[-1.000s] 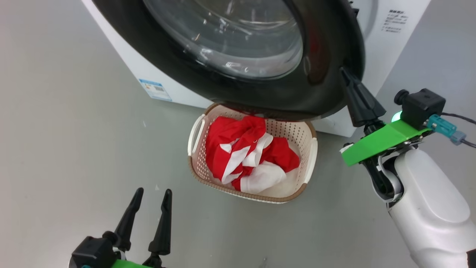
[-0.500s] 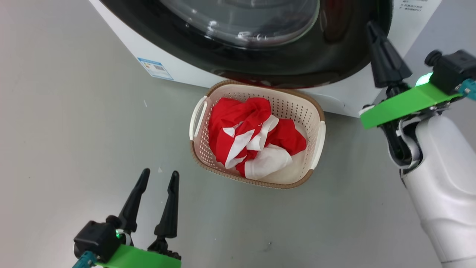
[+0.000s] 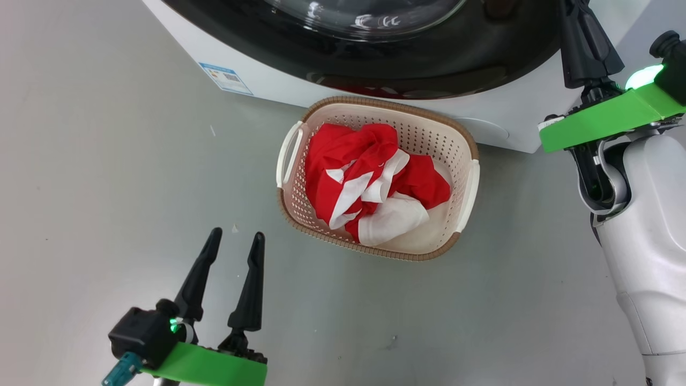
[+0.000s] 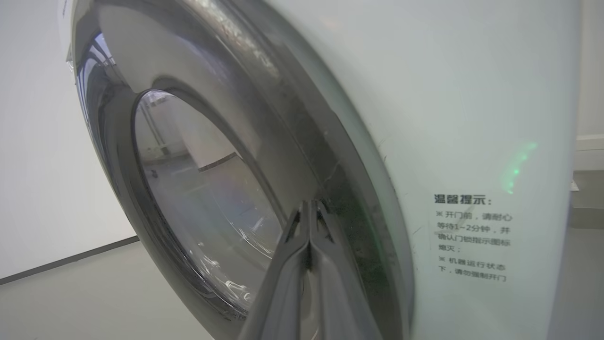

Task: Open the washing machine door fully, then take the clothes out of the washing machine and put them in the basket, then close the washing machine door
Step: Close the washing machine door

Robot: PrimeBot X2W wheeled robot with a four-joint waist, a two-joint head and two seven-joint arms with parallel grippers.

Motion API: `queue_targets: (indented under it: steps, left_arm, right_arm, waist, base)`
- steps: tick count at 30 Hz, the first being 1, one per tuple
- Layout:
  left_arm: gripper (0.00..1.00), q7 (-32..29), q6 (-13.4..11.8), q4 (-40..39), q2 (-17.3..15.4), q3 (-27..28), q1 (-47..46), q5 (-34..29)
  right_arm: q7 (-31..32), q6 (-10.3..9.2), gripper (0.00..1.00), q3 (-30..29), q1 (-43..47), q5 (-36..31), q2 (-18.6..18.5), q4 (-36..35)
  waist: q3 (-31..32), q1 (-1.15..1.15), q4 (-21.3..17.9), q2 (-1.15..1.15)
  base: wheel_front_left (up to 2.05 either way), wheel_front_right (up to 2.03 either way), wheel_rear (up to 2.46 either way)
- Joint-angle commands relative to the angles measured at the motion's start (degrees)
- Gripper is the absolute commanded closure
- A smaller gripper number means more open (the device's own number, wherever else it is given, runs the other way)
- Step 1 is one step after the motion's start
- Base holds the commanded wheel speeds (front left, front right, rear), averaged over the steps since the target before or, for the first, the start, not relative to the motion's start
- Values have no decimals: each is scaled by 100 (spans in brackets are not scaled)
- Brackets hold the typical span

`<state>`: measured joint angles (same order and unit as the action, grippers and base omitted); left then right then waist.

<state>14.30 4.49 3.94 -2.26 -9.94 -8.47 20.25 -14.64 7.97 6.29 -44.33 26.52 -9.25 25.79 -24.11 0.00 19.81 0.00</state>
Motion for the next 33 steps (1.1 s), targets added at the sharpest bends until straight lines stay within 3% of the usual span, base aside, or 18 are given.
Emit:
queue_targets:
  steps: [1,9,12,13,14,15,16,17,33]
  left_arm:
    - [0,70,-27,-147,-62,160,-62,-3]
    - [0,70,15,-59,-62,213,-75,-88]
    - [0,70,44,-1,-62,265,-35,-145]
    - [0,70,57,21,-62,286,-24,-170]
    - [0,70,70,42,-62,310,-12,-194]
    - [0,70,70,42,-62,310,-12,-194]
    - [0,70,83,63,-62,334,0,-221]
    - [0,70,97,85,-62,360,14,-253]
    - [0,70,283,342,-62,905,339,-802]
  right_arm:
    - [-36,-48,100,-47,-243,-62,4,-168]
    - [-36,-48,98,280,20,-62,-16,-220]
    - [-36,-48,67,459,260,-59,-51,-208]
    - [-36,-48,52,507,339,-52,-63,-203]
    - [-36,-48,26,541,416,-46,-75,-205]
    - [-36,-48,26,541,416,-46,-75,-205]
    - [-36,-48,3,576,496,-43,-89,-206]
    - [-36,-48,0,599,583,-36,-99,-212]
    - [-36,-48,0,461,2145,-91,-134,-275]
  waist:
    - [-2,0,-8,0]
    - [132,0,-100,0]
    - [251,0,-171,0]
    - [292,0,-200,0]
    - [334,0,-231,0]
    - [334,0,-231,0]
    - [380,0,-264,0]
    - [429,0,-297,0]
    - [1180,0,-1016,0]
  base:
    - [0,0,0]
    - [0,0,0]
    - [0,0,0]
    - [0,0,0]
    - [0,0,0]
    - [0,0,0]
    - [0,0,0]
    - [0,0,0]
    - [0,0,0]
